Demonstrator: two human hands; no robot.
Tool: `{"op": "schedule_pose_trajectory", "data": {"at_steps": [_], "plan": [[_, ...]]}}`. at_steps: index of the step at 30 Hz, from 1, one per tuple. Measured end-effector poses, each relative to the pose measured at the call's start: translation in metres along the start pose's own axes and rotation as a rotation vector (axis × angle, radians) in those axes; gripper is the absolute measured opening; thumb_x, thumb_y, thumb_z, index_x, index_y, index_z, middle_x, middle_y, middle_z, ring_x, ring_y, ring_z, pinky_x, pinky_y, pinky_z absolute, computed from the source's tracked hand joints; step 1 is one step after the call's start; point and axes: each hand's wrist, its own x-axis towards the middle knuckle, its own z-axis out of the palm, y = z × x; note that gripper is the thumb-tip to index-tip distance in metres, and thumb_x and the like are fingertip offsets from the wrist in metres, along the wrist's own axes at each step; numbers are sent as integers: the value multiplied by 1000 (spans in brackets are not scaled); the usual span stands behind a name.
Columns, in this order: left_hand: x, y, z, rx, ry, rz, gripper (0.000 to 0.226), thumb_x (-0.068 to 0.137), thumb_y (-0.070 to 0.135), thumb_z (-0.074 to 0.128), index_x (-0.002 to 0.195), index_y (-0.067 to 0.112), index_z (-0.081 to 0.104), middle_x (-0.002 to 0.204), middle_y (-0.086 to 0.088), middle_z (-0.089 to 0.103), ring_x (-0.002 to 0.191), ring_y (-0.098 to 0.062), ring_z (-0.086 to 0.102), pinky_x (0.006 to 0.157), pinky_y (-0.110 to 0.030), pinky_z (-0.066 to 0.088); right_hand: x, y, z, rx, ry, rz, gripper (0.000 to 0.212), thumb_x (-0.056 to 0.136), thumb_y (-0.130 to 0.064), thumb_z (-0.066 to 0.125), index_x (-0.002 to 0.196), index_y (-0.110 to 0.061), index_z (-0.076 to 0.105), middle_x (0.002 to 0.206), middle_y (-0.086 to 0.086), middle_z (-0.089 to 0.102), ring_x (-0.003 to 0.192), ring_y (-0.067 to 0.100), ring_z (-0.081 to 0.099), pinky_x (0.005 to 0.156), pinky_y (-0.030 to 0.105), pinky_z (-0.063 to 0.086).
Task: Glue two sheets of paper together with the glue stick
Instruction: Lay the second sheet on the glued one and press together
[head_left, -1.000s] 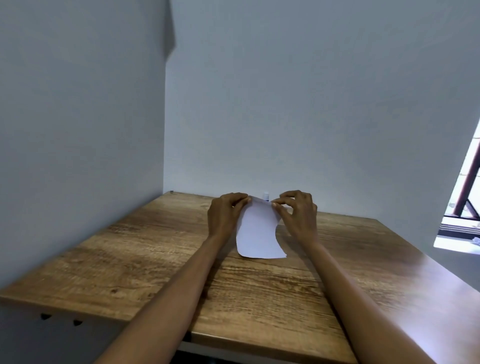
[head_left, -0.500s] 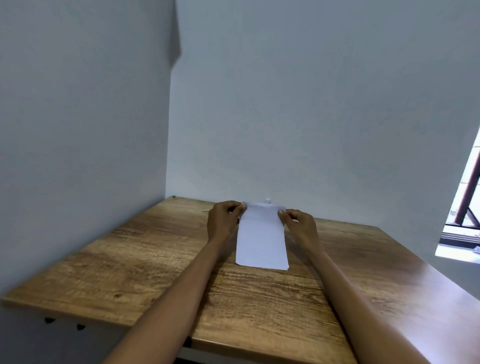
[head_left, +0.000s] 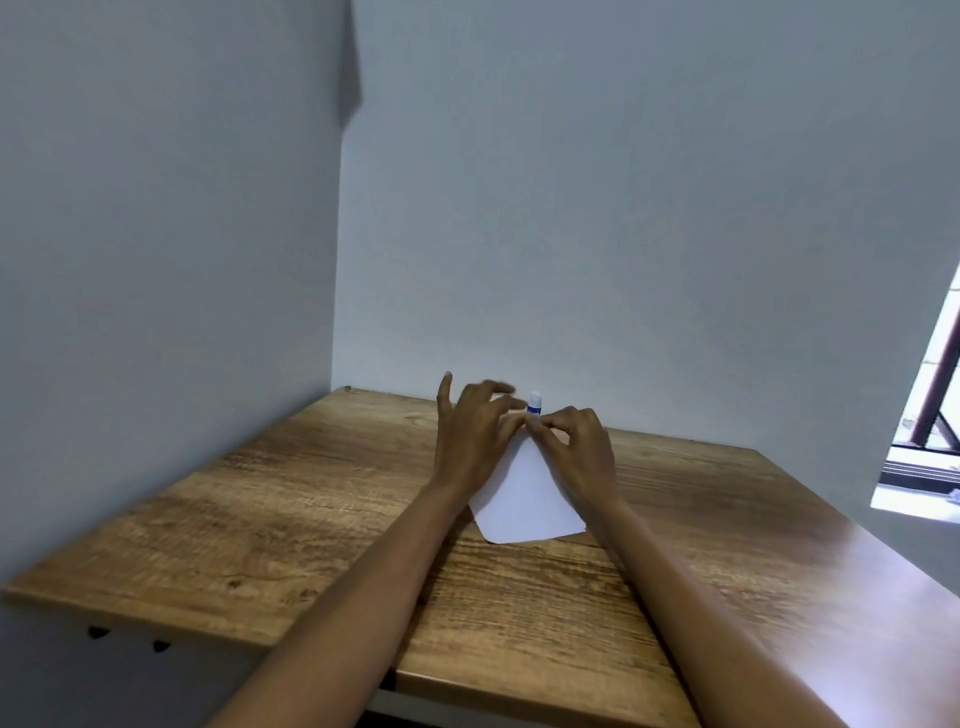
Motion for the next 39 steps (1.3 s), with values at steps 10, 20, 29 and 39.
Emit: {"op": "schedule_pose_trajectory", "data": {"at_steps": [10, 20, 29, 39], "plan": [[3, -8, -10, -219, 55, -340, 13, 89, 22, 58, 85, 15, 69, 89, 3, 71, 76, -9, 56, 65, -22, 38, -1, -3, 1, -57, -116, -2, 18, 84, -36, 66, 87, -21, 76, 82, -11, 63, 90, 11, 49, 73, 32, 35], [2, -30, -20, -264, 167, -684, 16, 93, 19, 55, 95, 10, 68, 100, -7, 69, 91, -22, 60, 71, -27, 39, -4, 11, -17, 92, -273, 256, 22, 86, -34, 63, 72, -22, 73, 76, -7, 72, 75, 6, 63, 71, 37, 45], [1, -26, -21, -341, 248, -735, 19, 94, 14, 53, 101, 4, 67, 108, -11, 67, 98, -25, 61, 75, -27, 39, -4, 4, -12, 314, -233, 403, 42, 86, -32, 64, 79, 10, 62, 69, 16, 58, 67, 13, 49, 64, 29, 34], [2, 1, -14, 13, 78, -67, 35, 98, 23, 44, 130, 16, 53, 142, -2, 48, 138, -17, 36, 118, -44, 4, -4, 4, -8, 199, -116, 316, 36, 86, -31, 63, 63, -4, 61, 58, -4, 59, 57, 8, 50, 60, 30, 34]]}}
